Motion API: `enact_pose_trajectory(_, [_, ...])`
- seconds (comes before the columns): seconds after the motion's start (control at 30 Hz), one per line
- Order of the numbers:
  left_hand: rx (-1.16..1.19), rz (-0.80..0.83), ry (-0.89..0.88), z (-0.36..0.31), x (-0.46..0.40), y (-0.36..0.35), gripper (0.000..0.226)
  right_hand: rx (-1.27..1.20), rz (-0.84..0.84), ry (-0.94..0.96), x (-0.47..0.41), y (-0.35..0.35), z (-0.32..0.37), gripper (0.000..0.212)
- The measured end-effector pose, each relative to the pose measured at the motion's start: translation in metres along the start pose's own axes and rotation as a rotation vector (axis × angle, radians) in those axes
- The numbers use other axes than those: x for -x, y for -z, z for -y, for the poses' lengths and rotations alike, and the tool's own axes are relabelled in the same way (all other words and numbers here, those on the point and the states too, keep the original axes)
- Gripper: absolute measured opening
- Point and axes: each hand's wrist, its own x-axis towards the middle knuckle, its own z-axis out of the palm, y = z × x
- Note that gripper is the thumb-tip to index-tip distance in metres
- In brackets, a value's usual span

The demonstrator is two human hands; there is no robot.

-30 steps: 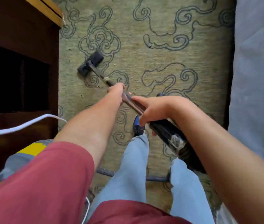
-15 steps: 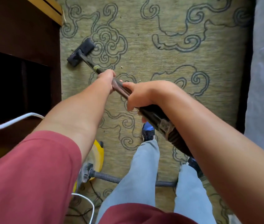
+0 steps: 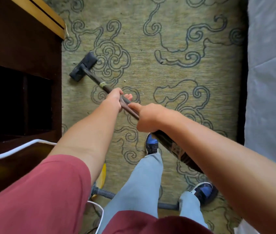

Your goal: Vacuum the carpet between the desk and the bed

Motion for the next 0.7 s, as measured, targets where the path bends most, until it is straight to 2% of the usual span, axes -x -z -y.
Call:
enact_pose_trajectory(0.27, [-0.122,-0.009,0.014,0.099,0.069,-0.053,0.011,0.057,-0.040,-0.092,0.121,-0.035,-0.048,0.074])
enact_pose_trajectory(0.4, [-0.093,0.009,0.010,0.179,0.110,-0.071,0.011,0.027,-0.065,-0.115,0.198,-0.092,-0.075,0.069])
enact_pose_trajectory(0.53, [-0.086,0.030,0.000,0.276,0.154,-0.088,0.022,0.048,-0.098,-0.131,0.278,-0.157,-0.115,0.080])
enact_pose_trajectory(0.7, [-0.085,0.034,-0.034,0.366,0.204,-0.104,0.005,-0.009,-0.119,-0.169,0.351,-0.226,-0.166,0.088])
